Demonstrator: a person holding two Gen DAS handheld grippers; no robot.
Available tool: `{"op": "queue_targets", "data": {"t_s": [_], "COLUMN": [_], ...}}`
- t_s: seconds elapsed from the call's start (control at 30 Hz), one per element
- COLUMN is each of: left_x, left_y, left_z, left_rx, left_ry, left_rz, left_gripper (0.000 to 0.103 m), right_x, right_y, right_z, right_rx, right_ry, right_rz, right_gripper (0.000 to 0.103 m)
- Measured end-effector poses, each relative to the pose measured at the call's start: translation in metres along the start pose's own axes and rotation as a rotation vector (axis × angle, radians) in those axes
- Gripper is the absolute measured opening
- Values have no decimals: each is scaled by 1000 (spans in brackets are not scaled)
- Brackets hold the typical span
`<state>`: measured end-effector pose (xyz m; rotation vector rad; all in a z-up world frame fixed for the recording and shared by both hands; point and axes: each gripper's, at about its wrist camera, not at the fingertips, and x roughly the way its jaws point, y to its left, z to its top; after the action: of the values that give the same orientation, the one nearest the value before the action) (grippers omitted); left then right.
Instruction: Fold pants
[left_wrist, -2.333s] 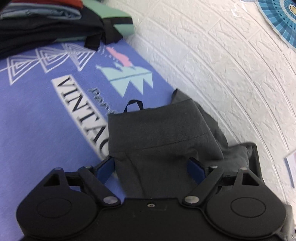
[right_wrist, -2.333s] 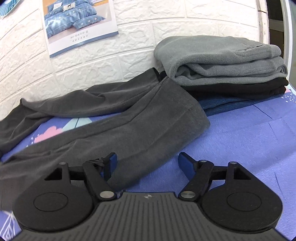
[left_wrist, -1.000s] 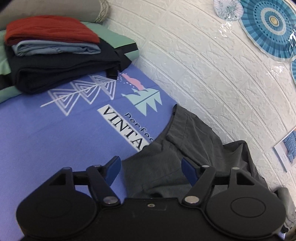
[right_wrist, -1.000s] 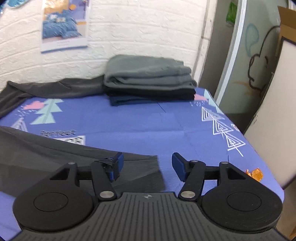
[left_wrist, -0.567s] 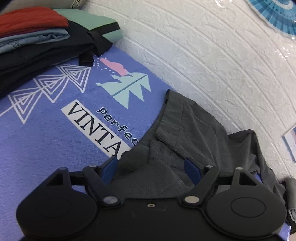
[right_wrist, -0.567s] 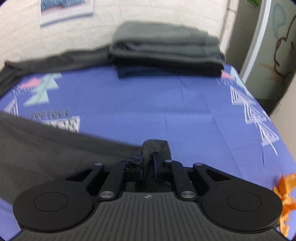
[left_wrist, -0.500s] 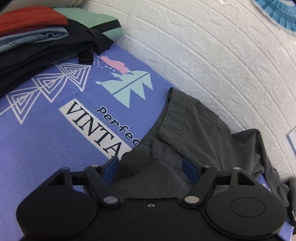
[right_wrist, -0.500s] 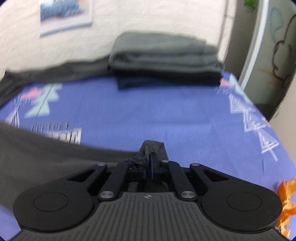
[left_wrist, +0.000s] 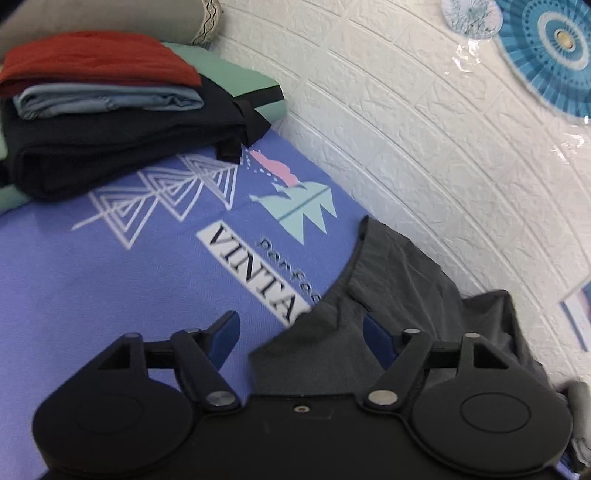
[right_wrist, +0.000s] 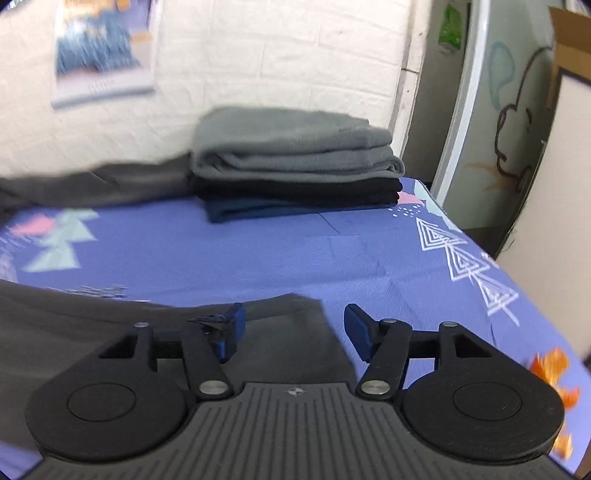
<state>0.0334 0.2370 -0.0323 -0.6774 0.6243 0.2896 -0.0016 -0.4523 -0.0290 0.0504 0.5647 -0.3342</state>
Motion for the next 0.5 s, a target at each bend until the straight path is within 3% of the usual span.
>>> {"op": "queue_targets", "data": {"t_s": [0.1, 0.23, 0.33, 0.5], "left_x": [-12, 6, 16, 36], "left_y": [12, 19, 12, 3], "left_z": [-26, -53, -52, -52], "left_rx": [-18, -45, -23, -1], "left_ry": [53, 122, 81, 29], "left_rz": [-44, -52, -65, -87], "left_gripper": [103, 103, 103, 103], "right_x": [-22, -28, -23, -10], "right_y": [-1, 3, 5, -1], "right_z": [-19, -44, -54, -57], "right_rx": [73, 109, 148, 254], "right_ry": [35, 113, 144, 101], "right_rz": [79, 146, 147, 155], "right_gripper": [98, 98, 98, 98]}}
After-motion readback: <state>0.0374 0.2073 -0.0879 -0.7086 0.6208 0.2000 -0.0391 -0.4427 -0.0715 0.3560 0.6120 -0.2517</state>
